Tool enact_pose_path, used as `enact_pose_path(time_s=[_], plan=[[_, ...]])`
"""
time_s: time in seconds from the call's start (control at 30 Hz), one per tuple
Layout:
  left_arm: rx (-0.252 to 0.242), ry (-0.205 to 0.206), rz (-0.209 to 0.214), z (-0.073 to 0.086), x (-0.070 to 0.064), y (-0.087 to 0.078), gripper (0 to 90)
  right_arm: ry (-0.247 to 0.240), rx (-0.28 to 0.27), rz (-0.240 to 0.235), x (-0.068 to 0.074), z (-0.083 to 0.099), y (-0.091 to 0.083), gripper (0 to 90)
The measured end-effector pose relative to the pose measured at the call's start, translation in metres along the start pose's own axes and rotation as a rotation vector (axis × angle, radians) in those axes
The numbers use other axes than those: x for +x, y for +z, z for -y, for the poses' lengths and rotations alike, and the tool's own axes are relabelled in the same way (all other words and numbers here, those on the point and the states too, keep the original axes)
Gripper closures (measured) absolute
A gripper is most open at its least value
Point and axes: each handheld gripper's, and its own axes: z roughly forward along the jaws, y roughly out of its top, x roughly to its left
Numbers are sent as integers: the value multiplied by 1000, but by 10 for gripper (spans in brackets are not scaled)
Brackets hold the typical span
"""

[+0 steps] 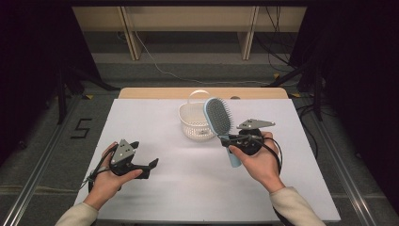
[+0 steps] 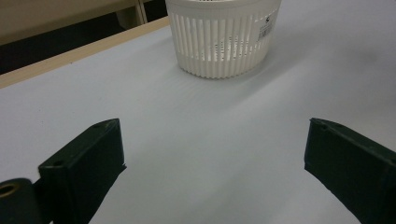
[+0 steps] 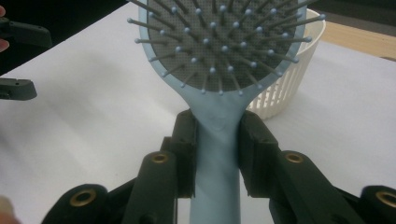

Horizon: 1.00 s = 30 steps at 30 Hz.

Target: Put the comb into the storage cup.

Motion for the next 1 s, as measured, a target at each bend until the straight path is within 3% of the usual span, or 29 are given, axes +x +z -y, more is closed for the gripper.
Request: enact_pose_path(time_s=[1.0], plan=[[-4,-7,5,0,0,0,52,22,-63,18,-5,-14,4,704]])
